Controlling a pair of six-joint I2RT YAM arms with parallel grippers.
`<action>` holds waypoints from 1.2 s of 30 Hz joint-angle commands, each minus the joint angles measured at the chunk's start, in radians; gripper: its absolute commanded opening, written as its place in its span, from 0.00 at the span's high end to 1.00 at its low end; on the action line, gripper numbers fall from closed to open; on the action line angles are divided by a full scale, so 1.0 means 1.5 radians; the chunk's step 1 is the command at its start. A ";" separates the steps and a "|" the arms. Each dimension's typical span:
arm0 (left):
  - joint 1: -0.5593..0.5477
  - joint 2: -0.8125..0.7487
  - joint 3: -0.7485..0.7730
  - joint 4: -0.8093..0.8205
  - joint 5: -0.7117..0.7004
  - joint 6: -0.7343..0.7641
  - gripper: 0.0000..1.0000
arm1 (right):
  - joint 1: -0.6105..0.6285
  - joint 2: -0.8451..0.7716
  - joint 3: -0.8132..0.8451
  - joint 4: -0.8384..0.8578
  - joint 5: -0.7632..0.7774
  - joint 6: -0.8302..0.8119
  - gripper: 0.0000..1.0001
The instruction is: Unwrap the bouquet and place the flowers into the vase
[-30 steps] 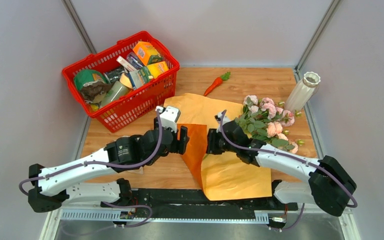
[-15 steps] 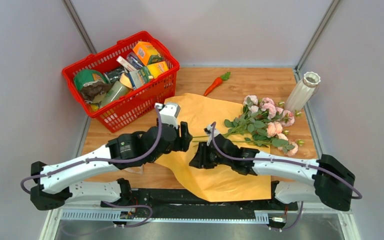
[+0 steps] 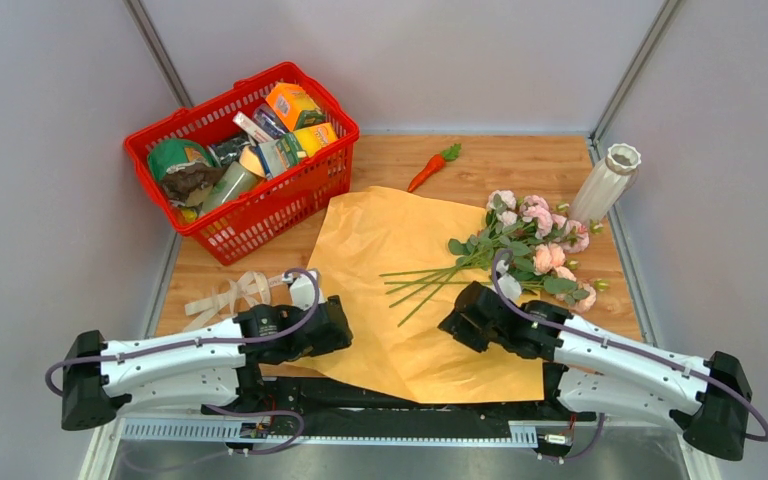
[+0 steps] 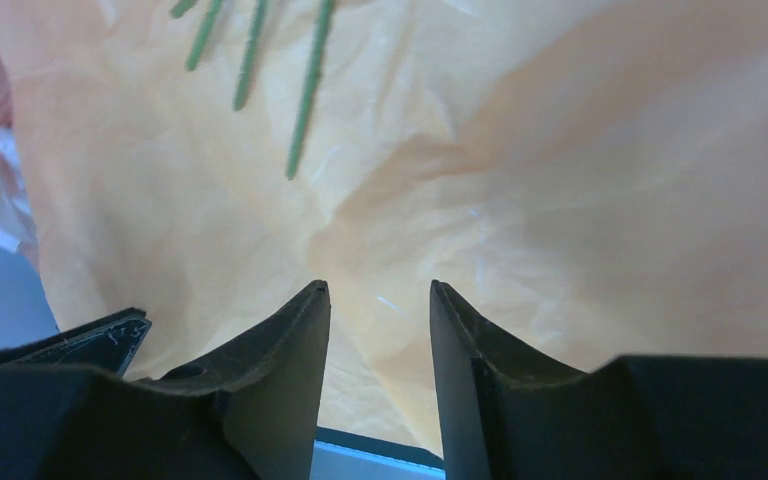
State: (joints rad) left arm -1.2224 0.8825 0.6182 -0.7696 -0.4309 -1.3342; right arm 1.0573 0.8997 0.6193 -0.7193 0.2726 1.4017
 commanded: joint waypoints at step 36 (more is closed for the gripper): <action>0.008 0.018 0.152 0.244 -0.159 0.691 0.12 | -0.019 -0.144 0.051 0.132 0.372 -0.230 0.38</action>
State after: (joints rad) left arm -1.2213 0.9524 0.8398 -0.6300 -0.7261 -0.7692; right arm 1.0462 0.6579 0.6785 -0.7643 0.7307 1.3323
